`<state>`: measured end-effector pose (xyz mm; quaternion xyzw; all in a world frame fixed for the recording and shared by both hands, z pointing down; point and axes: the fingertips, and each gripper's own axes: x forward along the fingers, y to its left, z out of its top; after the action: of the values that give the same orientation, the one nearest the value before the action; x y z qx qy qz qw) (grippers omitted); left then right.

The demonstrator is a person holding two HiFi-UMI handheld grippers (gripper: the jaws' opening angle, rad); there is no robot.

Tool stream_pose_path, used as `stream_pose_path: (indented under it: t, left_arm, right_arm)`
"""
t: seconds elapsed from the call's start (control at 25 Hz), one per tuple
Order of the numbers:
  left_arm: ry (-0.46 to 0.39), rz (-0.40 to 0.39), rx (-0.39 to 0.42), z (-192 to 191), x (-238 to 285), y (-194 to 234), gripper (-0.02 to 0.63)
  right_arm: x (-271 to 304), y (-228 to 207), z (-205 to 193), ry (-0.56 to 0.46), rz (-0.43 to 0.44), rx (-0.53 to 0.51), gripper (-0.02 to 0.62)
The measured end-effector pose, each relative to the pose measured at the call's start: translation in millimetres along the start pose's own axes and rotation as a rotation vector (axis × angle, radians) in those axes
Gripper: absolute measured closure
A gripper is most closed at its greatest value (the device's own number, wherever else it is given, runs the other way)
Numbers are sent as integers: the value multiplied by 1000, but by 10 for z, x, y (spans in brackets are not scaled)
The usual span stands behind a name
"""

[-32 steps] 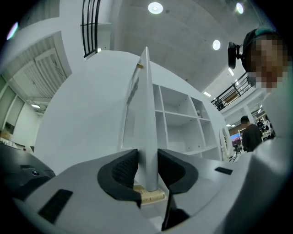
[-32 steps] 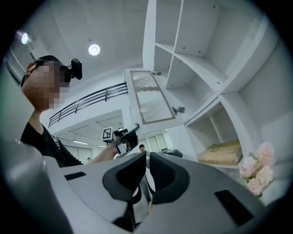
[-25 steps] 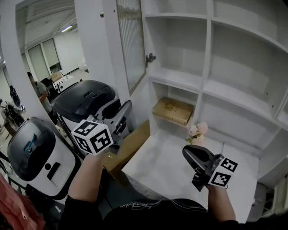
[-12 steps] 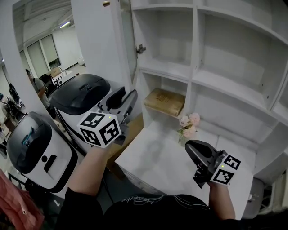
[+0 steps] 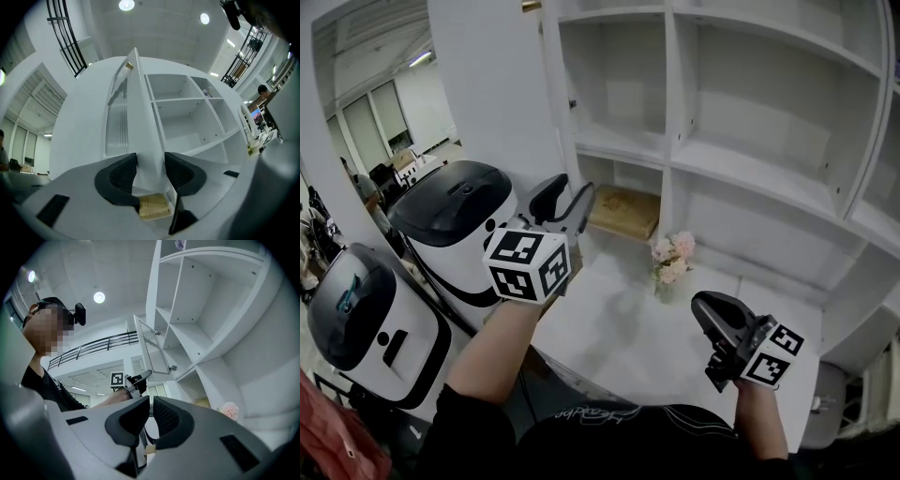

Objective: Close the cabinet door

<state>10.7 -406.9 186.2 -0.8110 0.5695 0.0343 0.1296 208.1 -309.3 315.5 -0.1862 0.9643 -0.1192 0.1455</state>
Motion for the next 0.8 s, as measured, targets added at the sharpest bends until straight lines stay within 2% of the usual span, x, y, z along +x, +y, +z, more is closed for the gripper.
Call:
stream_pose_path:
  t: [0.8]
  left_arm:
    - [-38, -22, 66, -106, 744, -477, 383]
  right_arm:
    - [-361, -452, 122, -28, -119, 4, 541]
